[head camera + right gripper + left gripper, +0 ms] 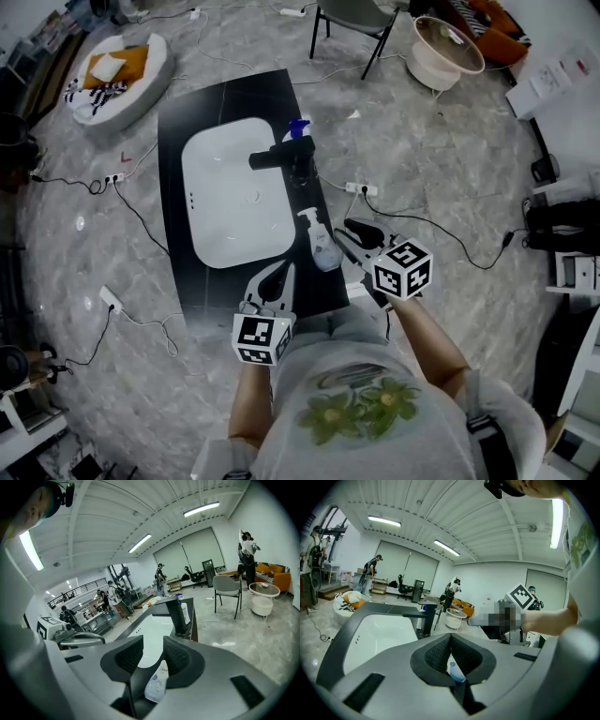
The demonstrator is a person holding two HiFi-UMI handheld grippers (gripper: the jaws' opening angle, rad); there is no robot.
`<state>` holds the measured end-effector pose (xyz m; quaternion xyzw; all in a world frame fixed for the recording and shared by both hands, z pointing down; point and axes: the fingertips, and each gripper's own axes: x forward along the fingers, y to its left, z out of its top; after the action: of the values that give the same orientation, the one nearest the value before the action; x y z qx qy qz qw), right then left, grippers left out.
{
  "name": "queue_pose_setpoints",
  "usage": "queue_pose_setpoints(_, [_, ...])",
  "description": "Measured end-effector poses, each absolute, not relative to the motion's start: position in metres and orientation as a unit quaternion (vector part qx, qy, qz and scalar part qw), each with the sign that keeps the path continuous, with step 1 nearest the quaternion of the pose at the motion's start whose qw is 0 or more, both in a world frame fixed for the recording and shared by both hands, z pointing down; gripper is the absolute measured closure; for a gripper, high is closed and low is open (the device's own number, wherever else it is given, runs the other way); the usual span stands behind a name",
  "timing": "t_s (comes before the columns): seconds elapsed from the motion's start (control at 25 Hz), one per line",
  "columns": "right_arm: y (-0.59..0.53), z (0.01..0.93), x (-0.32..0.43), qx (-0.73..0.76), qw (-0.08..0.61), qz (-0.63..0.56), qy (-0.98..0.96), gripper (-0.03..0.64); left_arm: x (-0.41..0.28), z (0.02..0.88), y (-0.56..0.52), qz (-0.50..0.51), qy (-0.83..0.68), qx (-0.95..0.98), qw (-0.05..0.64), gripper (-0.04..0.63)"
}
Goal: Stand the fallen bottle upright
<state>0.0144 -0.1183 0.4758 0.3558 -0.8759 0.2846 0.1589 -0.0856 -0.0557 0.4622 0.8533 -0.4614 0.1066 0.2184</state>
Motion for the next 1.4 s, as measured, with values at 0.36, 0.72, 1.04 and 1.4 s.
queue_pose_setpoints(0.36, [-0.144,0.512,0.001,0.340,0.188,0.316,-0.865,0.483,-0.086,0.485,-0.074,0.112,-0.458,0.850,0.236,0.578])
queue_pose_setpoints(0.72, [-0.164,0.542,-0.008,0.317,0.219,0.332,-0.861,0.477,-0.089,0.509,-0.088,0.117,-0.458,0.843,0.256,0.578])
queue_pose_setpoints(1.04, [-0.172,0.570,-0.013,0.302,0.224,0.380,-0.845,0.472,-0.089,0.521,-0.096,0.120,-0.454,0.842,0.266,0.578])
queue_pose_setpoints(1.4, [-0.181,0.593,-0.018,0.291,0.250,0.395,-0.835,0.472,-0.092,0.531,-0.100,0.123,-0.450,0.840,0.276,0.578])
